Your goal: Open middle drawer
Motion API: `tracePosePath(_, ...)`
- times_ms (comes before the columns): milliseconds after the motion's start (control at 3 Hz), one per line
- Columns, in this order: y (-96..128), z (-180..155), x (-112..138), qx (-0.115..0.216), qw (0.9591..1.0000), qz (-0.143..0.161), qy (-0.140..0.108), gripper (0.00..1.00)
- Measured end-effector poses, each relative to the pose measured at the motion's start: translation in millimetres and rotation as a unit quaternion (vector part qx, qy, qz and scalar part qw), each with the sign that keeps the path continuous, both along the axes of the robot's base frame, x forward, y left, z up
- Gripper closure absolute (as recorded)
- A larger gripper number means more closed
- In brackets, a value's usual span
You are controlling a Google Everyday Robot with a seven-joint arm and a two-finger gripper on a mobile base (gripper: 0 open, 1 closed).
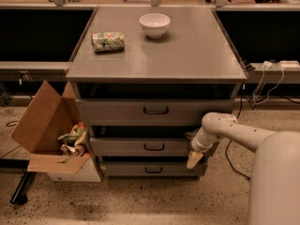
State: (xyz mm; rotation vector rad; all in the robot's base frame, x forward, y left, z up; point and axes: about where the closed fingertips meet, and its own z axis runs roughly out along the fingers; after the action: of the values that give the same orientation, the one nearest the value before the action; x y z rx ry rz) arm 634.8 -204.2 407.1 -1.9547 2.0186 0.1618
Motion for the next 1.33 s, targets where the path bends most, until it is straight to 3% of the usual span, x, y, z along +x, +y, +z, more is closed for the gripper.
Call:
tracePosePath(333,-6.5,3.6,-22.9,0.028,0.999,0.009,0.033,0.47)
tracePosePath(667,-4.3,11.4,-32.2,0.04,0.9983,0.015,0.04,0.78)
tracePosePath(1000,-3.8,13.1,-39.0,0.046,0.9978,0.018,0.044,0.99)
tracePosePath(1333,-3.8,13.0,-39.1,0.046,0.9978,0.018,0.044,0.0)
